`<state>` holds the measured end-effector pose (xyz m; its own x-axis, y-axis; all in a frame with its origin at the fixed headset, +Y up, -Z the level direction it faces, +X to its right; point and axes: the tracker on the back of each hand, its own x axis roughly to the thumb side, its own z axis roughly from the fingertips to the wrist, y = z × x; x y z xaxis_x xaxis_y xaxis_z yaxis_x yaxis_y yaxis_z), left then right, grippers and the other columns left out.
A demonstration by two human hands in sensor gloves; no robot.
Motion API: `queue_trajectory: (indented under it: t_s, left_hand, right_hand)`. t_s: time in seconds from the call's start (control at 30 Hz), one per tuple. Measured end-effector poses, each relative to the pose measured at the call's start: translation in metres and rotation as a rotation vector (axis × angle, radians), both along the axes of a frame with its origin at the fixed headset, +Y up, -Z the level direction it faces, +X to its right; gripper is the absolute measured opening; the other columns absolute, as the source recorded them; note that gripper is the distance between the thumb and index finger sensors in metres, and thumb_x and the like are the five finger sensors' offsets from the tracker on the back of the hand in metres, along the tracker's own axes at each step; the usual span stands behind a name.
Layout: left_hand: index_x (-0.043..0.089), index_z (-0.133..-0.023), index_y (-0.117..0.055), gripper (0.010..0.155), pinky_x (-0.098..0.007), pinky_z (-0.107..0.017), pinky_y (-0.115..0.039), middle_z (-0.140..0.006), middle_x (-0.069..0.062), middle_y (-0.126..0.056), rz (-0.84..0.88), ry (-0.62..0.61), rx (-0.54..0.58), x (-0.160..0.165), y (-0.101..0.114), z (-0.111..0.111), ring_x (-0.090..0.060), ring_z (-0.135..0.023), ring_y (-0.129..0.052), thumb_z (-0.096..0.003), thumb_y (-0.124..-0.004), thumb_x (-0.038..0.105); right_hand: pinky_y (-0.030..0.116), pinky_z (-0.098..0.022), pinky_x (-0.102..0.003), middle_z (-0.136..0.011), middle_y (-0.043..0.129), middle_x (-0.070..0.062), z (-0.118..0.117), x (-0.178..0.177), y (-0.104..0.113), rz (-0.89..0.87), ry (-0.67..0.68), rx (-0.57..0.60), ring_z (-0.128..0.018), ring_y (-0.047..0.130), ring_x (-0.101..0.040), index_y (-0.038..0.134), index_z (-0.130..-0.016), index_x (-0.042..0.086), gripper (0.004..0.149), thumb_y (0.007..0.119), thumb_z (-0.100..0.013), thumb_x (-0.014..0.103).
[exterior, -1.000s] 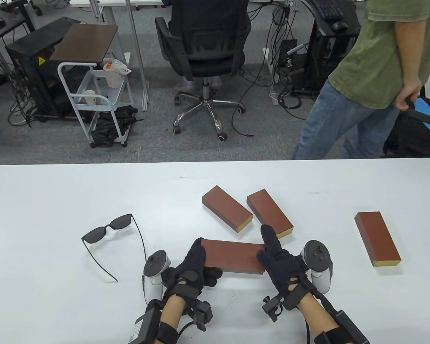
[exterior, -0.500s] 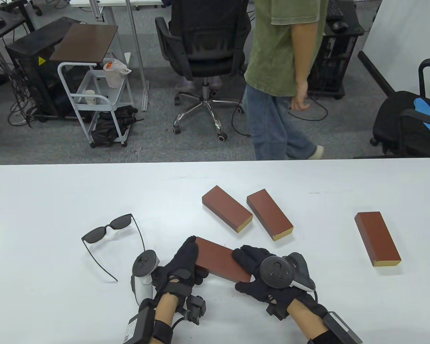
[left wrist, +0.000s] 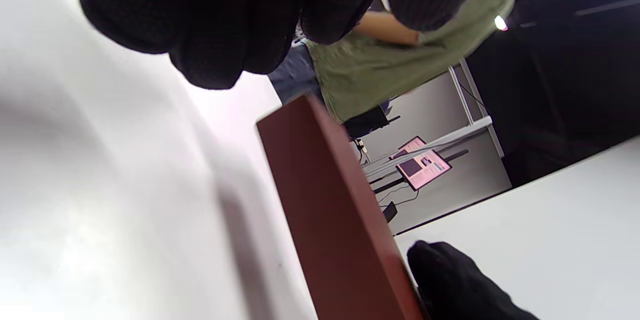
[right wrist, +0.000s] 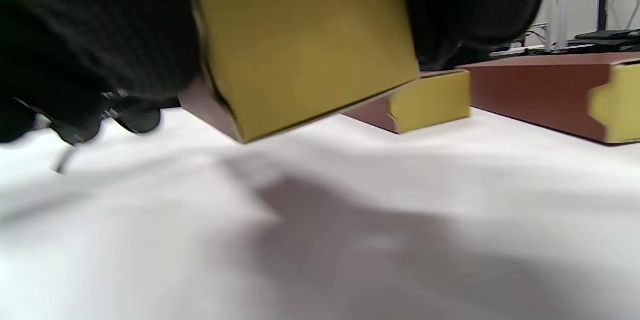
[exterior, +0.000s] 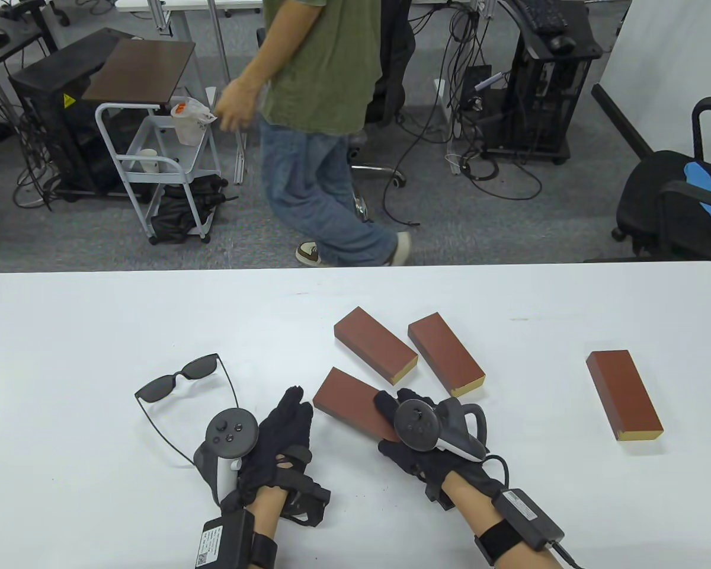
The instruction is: Slide to open storage boxes and store sunglasses
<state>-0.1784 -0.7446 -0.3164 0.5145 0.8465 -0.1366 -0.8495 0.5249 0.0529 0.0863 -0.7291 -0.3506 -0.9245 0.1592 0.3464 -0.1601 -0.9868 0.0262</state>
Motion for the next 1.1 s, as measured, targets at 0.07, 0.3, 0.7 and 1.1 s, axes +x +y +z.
queue_trajectory:
  t_s: [0.07, 0.3, 0.7, 1.1]
  left_hand:
    - [0.028, -0.106, -0.067, 0.067, -0.056, -0.055, -0.076, -0.104, -0.011, -0.076, -0.037, -0.038, 0.022, 0.002, 0.001, -0.001, -0.037, -0.084, -0.086, -0.0465, -0.072, 0.058]
    - [0.027, -0.105, -0.068, 0.070, -0.058, -0.056, -0.073, -0.105, -0.010, -0.073, -0.133, -0.076, 0.057, 0.007, 0.003, -0.002, -0.038, -0.087, -0.083, -0.0448, -0.074, 0.061]
    - [0.026, -0.104, -0.069, 0.067, -0.058, -0.057, -0.073, -0.104, -0.011, -0.074, -0.169, -0.067, 0.079, 0.009, 0.005, -0.002, -0.038, -0.087, -0.083, -0.0454, -0.074, 0.059]
    - [0.025, -0.106, -0.065, 0.068, -0.060, -0.069, -0.060, -0.111, -0.009, -0.065, -0.364, -0.061, 0.125, 0.017, 0.008, -0.002, -0.039, -0.100, -0.067, -0.0460, -0.073, 0.056]
  right_hand:
    - [0.071, -0.059, -0.054, -0.097, 0.063, -0.022, -0.006, -0.002, -0.005, 0.021, -0.023, -0.031, -0.079, 0.077, -0.045, 0.056, -0.094, 0.032, 0.074, 0.088, -0.030, 0.052]
    - [0.071, -0.059, -0.054, -0.096, 0.064, -0.021, -0.016, -0.010, -0.014, 0.037, -0.063, -0.075, -0.079, 0.077, -0.045, 0.060, -0.092, 0.032, 0.071, 0.088, -0.030, 0.054]
    - [0.071, -0.059, -0.053, -0.099, 0.063, -0.016, -0.009, 0.000, -0.019, 0.058, -0.061, -0.106, -0.081, 0.078, -0.041, 0.059, -0.092, 0.032, 0.076, 0.083, -0.026, 0.061]
    - [0.063, -0.065, -0.052, -0.100, 0.064, -0.012, 0.020, 0.067, 0.002, 0.011, -0.217, 0.095, -0.090, 0.066, -0.040, 0.063, -0.090, 0.025, 0.068, 0.079, -0.031, 0.055]
